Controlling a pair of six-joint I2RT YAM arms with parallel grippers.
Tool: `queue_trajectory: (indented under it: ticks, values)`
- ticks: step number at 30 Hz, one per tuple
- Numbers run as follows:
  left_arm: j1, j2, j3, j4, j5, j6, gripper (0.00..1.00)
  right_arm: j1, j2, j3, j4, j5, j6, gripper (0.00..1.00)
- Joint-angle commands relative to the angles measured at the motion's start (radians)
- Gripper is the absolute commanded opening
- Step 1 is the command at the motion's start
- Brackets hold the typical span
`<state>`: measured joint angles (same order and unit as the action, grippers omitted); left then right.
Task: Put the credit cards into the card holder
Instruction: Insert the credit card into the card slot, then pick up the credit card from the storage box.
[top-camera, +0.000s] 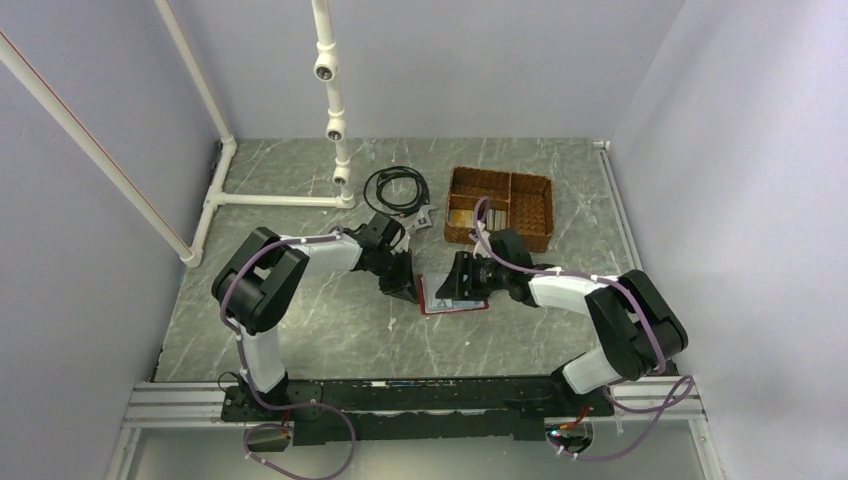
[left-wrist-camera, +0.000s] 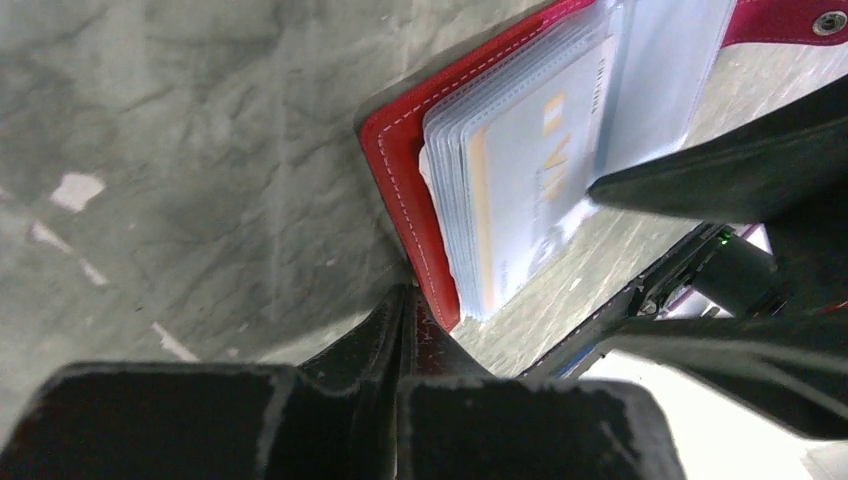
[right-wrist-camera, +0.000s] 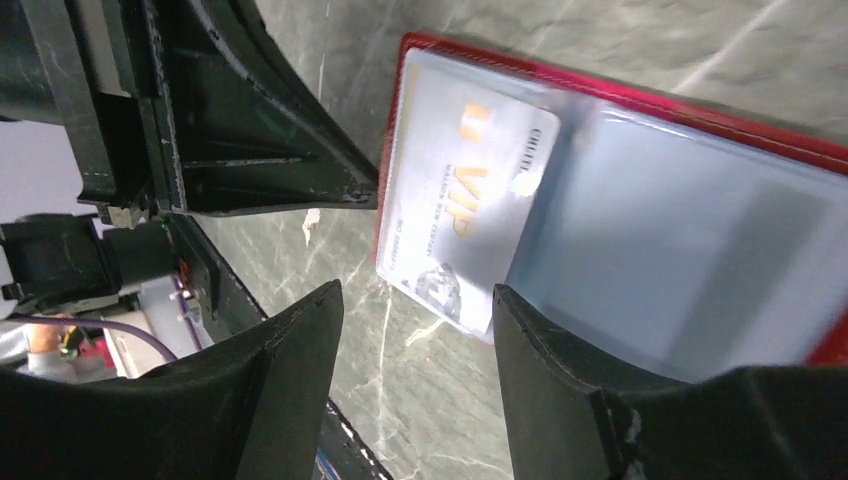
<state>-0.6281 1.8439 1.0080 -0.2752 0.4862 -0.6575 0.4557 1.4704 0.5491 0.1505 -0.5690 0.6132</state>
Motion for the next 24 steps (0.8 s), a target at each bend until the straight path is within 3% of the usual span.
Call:
queue_trajectory:
  ticks: [1, 6, 12, 16, 19, 22, 24]
  values:
    - [-0.030, 0.056, 0.022, -0.040, -0.071, 0.018, 0.05, 0.087, 0.034, 0.059, 0.035, 0.048, 0.025, 0.58]
    - [-0.034, 0.028, 0.043, -0.082, -0.114, 0.031, 0.05, 0.123, -0.011, 0.088, 0.026, 0.070, 0.037, 0.59]
    - [-0.033, 0.004, 0.043, -0.124, -0.147, 0.052, 0.10, 0.075, -0.098, 0.094, -0.141, 0.158, -0.063, 0.60]
    - [-0.031, -0.030, 0.050, -0.174, -0.160, 0.078, 0.22, 0.073, -0.165, 0.152, -0.295, 0.263, -0.127, 0.60]
    - [-0.031, -0.102, 0.057, -0.209, -0.163, 0.106, 0.38, 0.051, -0.227, 0.274, -0.447, 0.450, -0.155, 0.64]
    - [-0.030, -0.169, 0.071, -0.216, -0.125, 0.142, 0.54, 0.016, -0.185, 0.450, -0.606, 0.676, -0.176, 0.65]
    - [-0.030, -0.186, 0.104, -0.218, -0.080, 0.169, 0.65, -0.024, -0.116, 0.538, -0.653, 0.739, -0.193, 0.66]
